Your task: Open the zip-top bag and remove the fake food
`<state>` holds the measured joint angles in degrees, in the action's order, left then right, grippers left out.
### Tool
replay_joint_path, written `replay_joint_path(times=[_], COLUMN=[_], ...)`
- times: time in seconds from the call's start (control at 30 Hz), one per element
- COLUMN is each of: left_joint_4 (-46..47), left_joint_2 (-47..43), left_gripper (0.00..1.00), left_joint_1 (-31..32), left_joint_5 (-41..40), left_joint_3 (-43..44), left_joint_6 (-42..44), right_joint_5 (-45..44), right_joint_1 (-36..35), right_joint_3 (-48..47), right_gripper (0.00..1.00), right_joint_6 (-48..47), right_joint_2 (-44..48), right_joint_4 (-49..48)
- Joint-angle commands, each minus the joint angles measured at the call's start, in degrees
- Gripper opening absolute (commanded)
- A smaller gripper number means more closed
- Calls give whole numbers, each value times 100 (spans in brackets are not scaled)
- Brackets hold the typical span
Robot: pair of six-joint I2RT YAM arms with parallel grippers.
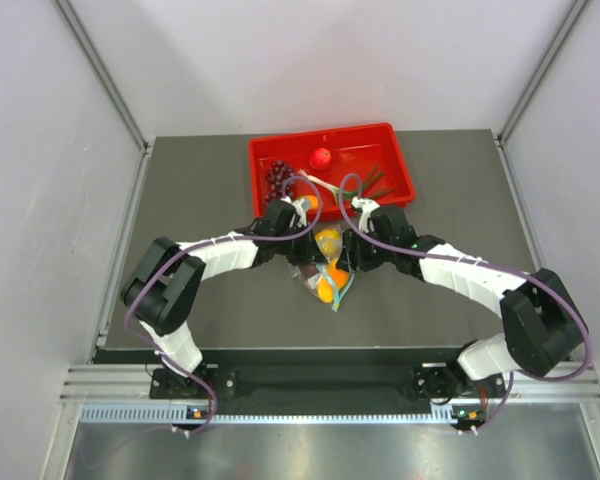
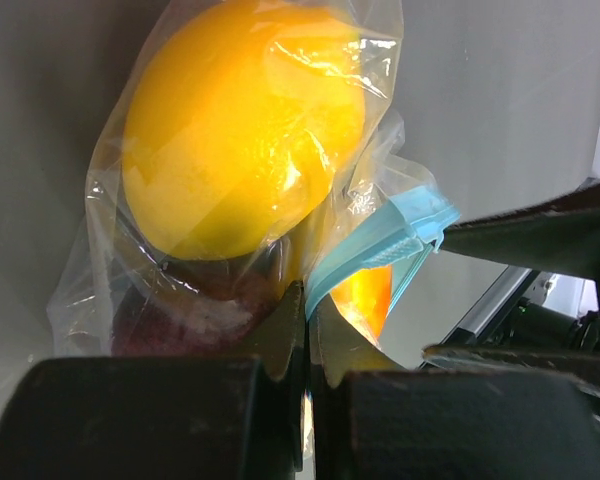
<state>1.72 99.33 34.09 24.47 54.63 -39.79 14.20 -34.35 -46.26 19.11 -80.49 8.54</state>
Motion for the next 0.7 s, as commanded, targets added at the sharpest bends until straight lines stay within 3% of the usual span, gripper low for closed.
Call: replay_joint_path(times=[0.0,0.67], left_joint_4=[-154,-242], left_joint_2=[-247,-406], left_gripper=[0,0], left_joint_1=[-42,-51], left_joint_5=[-118,-74], left_joint_3=[-75,-286], left_joint_6=[191,279], right_joint_5=[-57,242], right_joint_1=[-28,-248], right_joint_3=[-313,-665], right_gripper=[52,60], right_joint_6=[-22,453], right_joint_2=[-230,-951], right_joint_4=[-72,95])
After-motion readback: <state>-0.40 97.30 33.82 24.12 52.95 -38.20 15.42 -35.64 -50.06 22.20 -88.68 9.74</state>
